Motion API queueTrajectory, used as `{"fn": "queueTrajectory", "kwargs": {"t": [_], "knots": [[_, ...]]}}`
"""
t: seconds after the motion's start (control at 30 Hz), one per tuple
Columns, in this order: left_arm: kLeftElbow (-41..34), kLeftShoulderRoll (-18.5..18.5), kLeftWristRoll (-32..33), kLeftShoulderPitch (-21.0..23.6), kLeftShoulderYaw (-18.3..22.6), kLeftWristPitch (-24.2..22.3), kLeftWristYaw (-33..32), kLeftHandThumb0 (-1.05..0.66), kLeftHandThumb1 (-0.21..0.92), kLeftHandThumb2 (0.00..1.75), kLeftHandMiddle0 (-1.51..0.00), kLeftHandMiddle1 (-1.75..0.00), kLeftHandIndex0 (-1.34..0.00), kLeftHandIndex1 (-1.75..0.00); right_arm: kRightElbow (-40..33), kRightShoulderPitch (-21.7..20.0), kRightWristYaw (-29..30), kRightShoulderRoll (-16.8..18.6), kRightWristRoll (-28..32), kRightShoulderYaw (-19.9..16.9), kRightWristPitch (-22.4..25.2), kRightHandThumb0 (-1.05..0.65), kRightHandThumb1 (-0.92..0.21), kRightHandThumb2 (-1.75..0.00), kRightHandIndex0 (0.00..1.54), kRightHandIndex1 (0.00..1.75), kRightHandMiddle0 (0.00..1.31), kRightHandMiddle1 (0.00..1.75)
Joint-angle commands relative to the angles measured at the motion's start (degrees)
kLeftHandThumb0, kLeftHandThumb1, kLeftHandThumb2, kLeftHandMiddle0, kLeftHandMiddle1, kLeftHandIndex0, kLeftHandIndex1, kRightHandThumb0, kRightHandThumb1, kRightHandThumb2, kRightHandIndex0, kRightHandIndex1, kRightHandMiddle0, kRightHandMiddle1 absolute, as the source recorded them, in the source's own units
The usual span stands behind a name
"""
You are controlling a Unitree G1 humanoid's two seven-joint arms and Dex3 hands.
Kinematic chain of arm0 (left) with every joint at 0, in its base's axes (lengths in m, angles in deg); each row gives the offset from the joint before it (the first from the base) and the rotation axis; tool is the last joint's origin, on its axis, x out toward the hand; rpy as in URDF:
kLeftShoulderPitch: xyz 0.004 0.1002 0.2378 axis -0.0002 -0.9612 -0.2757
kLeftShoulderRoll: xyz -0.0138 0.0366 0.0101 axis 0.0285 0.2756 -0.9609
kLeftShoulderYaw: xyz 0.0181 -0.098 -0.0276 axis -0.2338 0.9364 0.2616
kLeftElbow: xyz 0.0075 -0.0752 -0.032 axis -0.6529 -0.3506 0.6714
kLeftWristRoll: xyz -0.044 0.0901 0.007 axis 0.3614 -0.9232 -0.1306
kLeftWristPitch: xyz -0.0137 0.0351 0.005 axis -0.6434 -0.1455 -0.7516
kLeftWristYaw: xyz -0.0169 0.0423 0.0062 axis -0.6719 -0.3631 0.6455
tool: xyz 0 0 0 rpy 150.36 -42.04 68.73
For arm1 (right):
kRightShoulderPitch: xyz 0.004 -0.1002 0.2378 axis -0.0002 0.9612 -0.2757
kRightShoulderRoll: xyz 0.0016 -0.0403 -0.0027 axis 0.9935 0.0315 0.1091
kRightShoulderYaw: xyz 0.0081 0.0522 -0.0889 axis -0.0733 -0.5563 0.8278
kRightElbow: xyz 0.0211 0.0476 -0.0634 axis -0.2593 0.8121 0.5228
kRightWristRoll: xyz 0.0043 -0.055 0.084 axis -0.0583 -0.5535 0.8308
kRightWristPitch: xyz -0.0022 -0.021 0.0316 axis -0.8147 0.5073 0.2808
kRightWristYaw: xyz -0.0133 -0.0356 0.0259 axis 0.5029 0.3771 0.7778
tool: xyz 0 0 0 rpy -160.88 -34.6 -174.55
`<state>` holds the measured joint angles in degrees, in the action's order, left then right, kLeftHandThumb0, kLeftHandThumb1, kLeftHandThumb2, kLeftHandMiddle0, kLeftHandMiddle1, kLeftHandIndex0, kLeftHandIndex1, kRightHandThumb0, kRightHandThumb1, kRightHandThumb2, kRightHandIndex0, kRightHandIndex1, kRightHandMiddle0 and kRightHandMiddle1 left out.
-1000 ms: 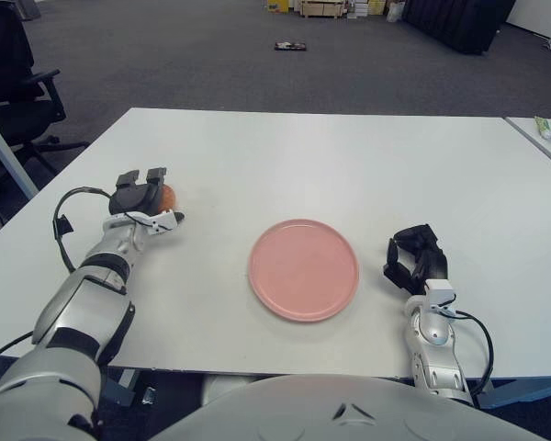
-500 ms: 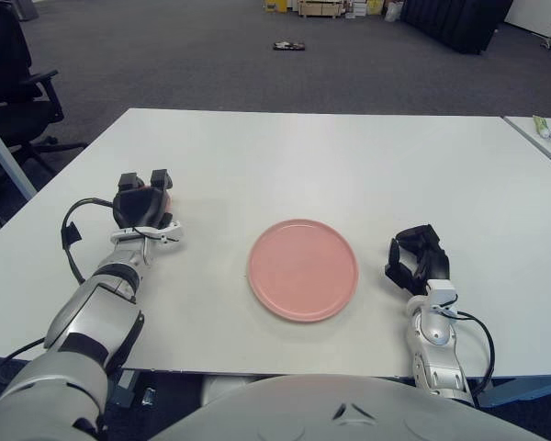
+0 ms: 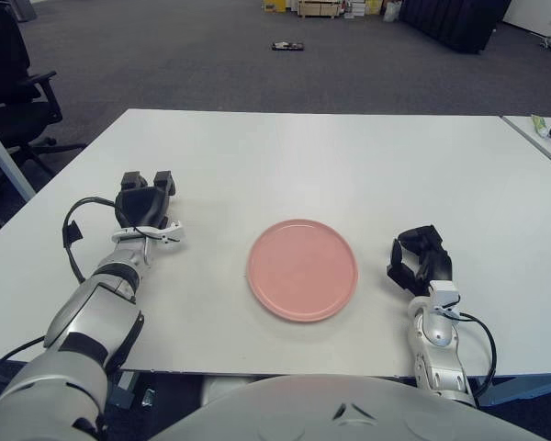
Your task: Put the apple into the plate.
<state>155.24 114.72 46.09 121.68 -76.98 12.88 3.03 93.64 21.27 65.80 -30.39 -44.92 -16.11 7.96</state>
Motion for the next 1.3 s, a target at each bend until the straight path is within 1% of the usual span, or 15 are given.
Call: {"fn": "queueTrajectory", "kwargs": {"t": [0.0, 0.3, 0.53, 0.77, 1.13, 1.27], "knots": [[0.30, 0.07, 0.14, -0.08, -0.27, 0.25, 1.96, 0.00, 0.06, 1.61, -0.79, -1.74, -0.57, -1.75, -0.94, -0.29, -0.01, 0.22, 0.42, -0.20, 0.57, -0.40, -0.59, -0.98, 0.62, 1.41, 0.40, 1.75], [0.07, 0.18, 0.58, -0.05, -0.21, 0.86, 3.07, 0.00, 0.10, 1.57, -0.76, -1.75, -0.54, -1.75, -1.16, -0.39, 0.17, 0.14, 0.20, -0.34, 0.93, -0.40, -0.59, -0.98, 0.63, 1.41, 0.40, 1.75], [-0.02, 0.29, 0.45, -0.12, -0.40, 1.64, 1.67, 0.00, 0.07, 1.61, -0.79, -1.75, -0.57, -1.75, -0.94, -0.53, 0.04, -0.02, 0.09, -0.37, 0.49, -0.40, -0.58, -0.99, 0.63, 1.41, 0.41, 1.75], [0.01, 0.38, 0.83, -0.10, -0.08, 2.60, 1.55, 0.00, 0.06, 1.62, -0.79, -1.75, -0.58, -1.75, -0.99, -0.64, 0.08, 0.14, 0.31, -0.45, 0.51, -0.40, -0.58, -0.99, 0.63, 1.40, 0.40, 1.75], [-0.58, 0.43, 2.73, 0.55, 1.52, 3.95, 3.87, 0.00, 0.16, 1.51, -0.72, -1.75, -0.50, -1.75, -0.58, -0.94, -0.08, -0.07, 0.36, -0.50, -0.10, -0.40, -0.58, -0.99, 0.64, 1.42, 0.41, 1.75], [-1.38, 0.62, 3.20, 1.08, 1.95, 5.03, 3.75, 0.00, 0.16, 1.51, -0.72, -1.75, -0.50, -1.75, -0.48, -0.94, -0.10, -0.15, 0.22, -0.46, -0.31, -0.40, -0.57, -1.00, 0.64, 1.42, 0.41, 1.75]]}}
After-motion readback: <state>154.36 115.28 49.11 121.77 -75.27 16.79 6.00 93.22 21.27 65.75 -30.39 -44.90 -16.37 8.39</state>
